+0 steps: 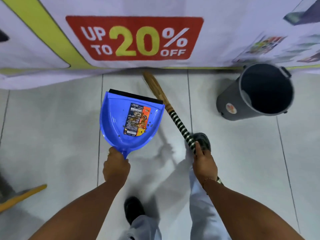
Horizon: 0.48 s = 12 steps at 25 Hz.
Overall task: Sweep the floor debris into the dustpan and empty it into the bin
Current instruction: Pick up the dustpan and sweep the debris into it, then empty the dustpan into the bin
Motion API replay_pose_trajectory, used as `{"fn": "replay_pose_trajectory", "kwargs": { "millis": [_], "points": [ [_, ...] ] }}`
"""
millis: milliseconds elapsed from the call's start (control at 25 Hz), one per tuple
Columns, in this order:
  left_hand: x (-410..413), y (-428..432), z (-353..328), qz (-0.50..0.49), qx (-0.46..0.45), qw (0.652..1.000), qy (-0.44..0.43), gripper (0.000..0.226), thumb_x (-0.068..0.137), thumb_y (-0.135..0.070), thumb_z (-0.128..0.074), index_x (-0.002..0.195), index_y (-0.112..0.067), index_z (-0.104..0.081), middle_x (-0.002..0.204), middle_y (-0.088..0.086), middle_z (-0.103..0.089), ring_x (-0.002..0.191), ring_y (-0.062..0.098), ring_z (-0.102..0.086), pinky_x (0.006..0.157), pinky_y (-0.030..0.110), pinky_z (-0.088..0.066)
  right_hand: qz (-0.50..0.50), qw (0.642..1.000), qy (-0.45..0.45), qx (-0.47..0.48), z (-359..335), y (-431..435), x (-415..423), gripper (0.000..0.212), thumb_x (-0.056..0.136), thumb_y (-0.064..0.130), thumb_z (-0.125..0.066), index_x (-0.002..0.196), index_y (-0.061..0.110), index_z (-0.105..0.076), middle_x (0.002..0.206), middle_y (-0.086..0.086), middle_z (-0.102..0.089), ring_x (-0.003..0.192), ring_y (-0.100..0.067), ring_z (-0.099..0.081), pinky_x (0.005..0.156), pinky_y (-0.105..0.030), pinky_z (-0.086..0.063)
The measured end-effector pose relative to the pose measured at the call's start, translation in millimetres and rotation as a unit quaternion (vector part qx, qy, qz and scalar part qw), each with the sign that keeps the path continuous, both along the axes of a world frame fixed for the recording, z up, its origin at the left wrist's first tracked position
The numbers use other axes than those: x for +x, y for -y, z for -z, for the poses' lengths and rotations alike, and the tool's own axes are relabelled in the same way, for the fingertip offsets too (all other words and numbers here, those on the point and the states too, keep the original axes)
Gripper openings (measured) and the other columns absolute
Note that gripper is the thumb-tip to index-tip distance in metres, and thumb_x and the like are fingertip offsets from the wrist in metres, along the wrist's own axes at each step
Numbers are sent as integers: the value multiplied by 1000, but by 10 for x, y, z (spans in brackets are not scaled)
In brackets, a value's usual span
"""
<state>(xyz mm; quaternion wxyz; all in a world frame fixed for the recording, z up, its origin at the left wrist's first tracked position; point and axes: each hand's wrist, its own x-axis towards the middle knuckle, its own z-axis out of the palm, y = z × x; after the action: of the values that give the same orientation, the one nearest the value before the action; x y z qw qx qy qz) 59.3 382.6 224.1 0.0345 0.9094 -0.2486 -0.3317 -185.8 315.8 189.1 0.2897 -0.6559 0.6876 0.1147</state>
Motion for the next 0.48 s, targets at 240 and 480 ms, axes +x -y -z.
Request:
{"fn": "replay_pose_trajectory", "kwargs": {
  "millis": [240, 480],
  "points": [
    [-889, 1236, 108, 71, -3, 997, 11, 50, 84, -18, -63, 127, -7, -40, 114, 15, -62, 99, 43, -60, 85, 46, -48, 1, 999, 7, 51, 202, 1013, -629, 57, 94, 17, -45, 148, 26, -27, 130, -21, -51, 110, -39, -56, 87, -44, -50],
    [-1989, 2812, 26, 330, -29, 943, -22, 51, 89, -28, -54, 136, -17, -40, 118, 8, -65, 100, 35, -64, 80, 40, -51, -32, 983, -36, 178, 153, 1539, -1537, 57, 98, 19, -36, 150, 30, -16, 131, -12, -47, 116, -30, -53, 93, -39, -46]
  ]
}}
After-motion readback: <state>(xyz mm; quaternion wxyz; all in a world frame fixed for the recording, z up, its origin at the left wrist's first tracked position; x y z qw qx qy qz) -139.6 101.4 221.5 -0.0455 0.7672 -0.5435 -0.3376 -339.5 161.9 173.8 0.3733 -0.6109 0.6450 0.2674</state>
